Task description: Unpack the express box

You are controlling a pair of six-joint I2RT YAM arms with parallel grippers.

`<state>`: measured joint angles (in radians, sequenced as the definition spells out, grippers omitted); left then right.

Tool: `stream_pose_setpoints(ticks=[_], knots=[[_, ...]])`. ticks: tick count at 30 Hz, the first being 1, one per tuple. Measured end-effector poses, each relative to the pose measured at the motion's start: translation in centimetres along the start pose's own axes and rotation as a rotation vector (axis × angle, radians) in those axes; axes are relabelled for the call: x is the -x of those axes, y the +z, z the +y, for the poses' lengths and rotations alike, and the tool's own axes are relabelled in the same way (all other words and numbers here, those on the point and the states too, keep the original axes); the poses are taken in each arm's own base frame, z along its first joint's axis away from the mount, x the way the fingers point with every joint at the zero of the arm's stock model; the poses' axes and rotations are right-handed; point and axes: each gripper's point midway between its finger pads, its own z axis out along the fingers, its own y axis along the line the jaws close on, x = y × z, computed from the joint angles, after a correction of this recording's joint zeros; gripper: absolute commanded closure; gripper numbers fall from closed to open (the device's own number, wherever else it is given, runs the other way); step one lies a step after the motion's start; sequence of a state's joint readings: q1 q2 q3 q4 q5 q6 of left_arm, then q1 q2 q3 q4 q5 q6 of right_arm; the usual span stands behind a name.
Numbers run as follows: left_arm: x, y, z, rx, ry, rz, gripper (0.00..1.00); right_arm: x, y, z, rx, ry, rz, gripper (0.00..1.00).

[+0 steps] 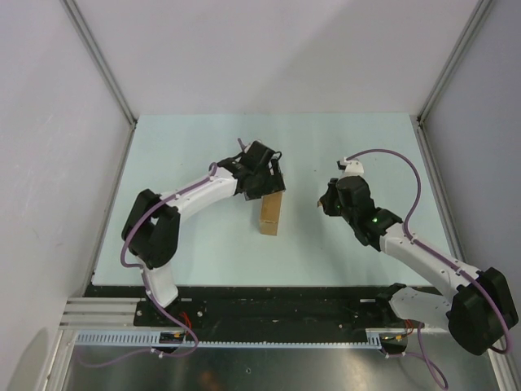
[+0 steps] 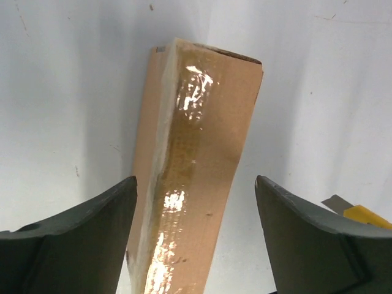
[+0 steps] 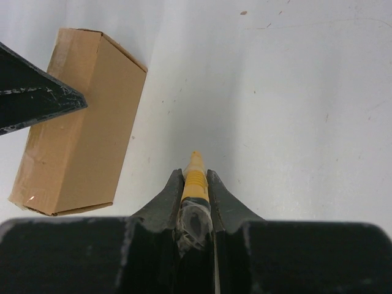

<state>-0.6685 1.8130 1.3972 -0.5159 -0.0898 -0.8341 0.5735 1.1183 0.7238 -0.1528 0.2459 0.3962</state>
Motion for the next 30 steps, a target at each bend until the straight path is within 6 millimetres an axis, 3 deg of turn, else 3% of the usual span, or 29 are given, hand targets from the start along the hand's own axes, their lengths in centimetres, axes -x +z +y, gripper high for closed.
stream_pose_setpoints(ticks=[4, 8, 12, 16, 21, 24, 27, 30], knots=[[0.1, 0.0, 0.4, 0.016, 0.023, -0.008, 0.00, 0.0, 0.0, 0.0, 0.000, 0.002, -0.001, 1.00], [1.1, -0.2, 0.8, 0.040, 0.062, -0.047, 0.00, 0.2, -0.2, 0.1, 0.005, 0.005, -0.008, 1.00], [3.2, -1.3, 0.7, 0.054, 0.100, -0.121, 0.00, 0.5, -0.5, 0.4, 0.025, 0.003, -0.016, 1.00], [6.9, -3.3, 0.5, 0.060, 0.141, -0.220, 0.00, 0.9, -1.3, 2.0, 0.096, -0.027, -0.031, 1.00], [13.9, -5.5, 0.6, 0.038, 0.160, -0.348, 0.00, 0.7, -3.8, 7.5, 0.287, -0.150, -0.075, 1.00], [17.4, -5.1, 0.2, 0.011, 0.179, -0.392, 0.03, -0.5, -5.7, 11.7, 0.418, -0.246, -0.094, 1.00], [19.5, -2.3, -0.8, -0.045, 0.242, -0.372, 0.08, -2.2, -7.0, 15.4, 0.517, -0.353, -0.085, 1.00], [18.7, 2.0, -2.6, -0.146, 0.320, -0.283, 0.10, -3.7, -6.8, 18.5, 0.562, -0.441, -0.077, 1.00]])
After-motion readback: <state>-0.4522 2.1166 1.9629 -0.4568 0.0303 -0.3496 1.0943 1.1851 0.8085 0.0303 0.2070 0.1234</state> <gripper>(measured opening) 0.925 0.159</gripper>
